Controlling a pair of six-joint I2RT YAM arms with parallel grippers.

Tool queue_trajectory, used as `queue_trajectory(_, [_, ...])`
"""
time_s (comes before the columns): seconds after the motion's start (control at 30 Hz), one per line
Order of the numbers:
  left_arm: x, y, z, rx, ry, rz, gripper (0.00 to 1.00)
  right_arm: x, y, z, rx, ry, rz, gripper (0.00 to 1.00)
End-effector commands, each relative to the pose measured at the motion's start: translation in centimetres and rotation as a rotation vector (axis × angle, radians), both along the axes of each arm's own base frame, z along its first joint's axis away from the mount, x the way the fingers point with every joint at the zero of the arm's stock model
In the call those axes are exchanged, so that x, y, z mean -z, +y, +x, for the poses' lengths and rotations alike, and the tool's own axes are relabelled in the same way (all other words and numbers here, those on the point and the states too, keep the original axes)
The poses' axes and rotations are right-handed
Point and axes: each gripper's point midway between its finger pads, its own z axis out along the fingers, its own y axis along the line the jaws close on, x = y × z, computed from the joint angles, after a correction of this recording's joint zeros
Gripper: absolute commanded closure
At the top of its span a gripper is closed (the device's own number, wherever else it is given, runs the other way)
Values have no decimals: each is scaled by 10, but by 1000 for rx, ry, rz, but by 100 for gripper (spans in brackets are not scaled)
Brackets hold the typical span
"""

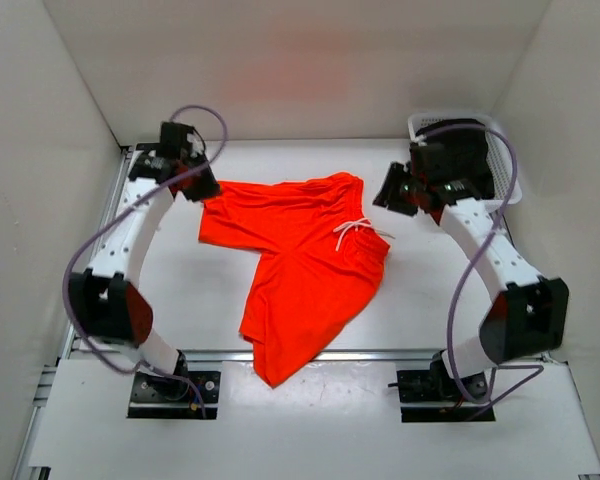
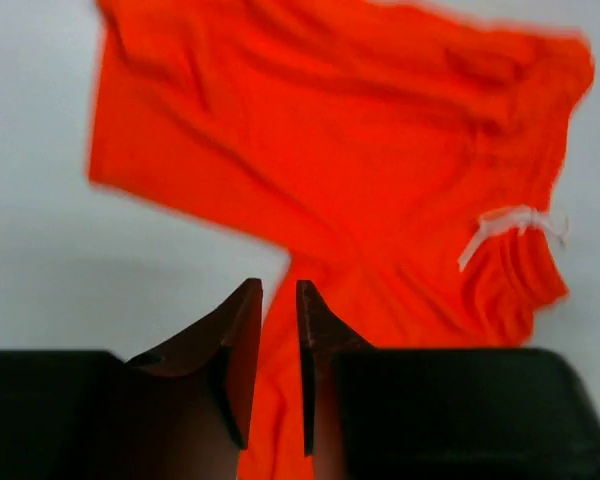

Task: Fold and stack the shorts
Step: Flatten the shorts out

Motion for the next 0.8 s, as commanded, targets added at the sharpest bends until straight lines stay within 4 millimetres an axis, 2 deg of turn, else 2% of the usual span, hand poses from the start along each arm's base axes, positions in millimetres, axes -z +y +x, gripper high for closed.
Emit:
queue_trajectory(0.0, [45,-29,-68,67,140,-17,72,39,6,-64,-29,118,48,54])
queue_trajectory(0.03, [47,-35,-87,76,149,-27,79,44,5,-77,-21,140,68,63])
queue_trajectory(0.07, [76,-48,-113,107,219,-13,83,71,0,-101,-14,210,62,78])
queue_trajectory(0.1, [85,-55,-126,95,246,-31,84,68,-3,-112,-8,192,75,82])
queue_trajectory(0.13, [94,-59,-136,94,264,-27,84,73,-8,-118,7,199,88,86])
queue_trajectory(0.2, [113,-70,-160,95,319,-46,80,89,-17,-132,28,227,114,83])
queue_trajectory(0.23, [117,-75,-163,100,321,-51,68,94,-18,-134,37,243,134,71])
queue_trajectory(0.27, [124,-86,-170,139,334,-39,51,101,-23,-133,58,262,147,37])
queue_trajectory(0.3, [127,-93,-174,157,354,-46,18,107,-21,-133,47,275,179,23])
queue_trajectory(0.33, [140,-102,-179,207,399,-37,0,114,-24,-129,51,295,186,12])
queue_trajectory(0.37, [150,-107,-184,244,427,-11,0,118,-22,-128,33,302,184,6])
queue_trajectory(0.43, [174,-103,-197,244,519,29,0,128,-25,-118,38,314,186,5])
queue_trajectory(0.47, [179,-101,-200,242,539,38,9,133,-26,-116,32,320,179,5])
queue_trajectory(0.57, [193,-89,-210,186,574,75,26,143,-26,-105,31,341,180,8])
queue_trajectory(0.6, [198,-86,-213,169,588,87,38,140,-22,-97,17,325,197,10])
queue_trajectory(0.63, [201,-83,-216,168,599,92,44,149,-20,-98,12,354,204,12])
queue_trajectory(0.73, [207,-78,-224,152,620,106,50,157,-16,-92,-6,360,212,18])
queue_trajectory(0.77, [207,-78,-224,152,620,106,53,157,-16,-92,-6,360,212,24])
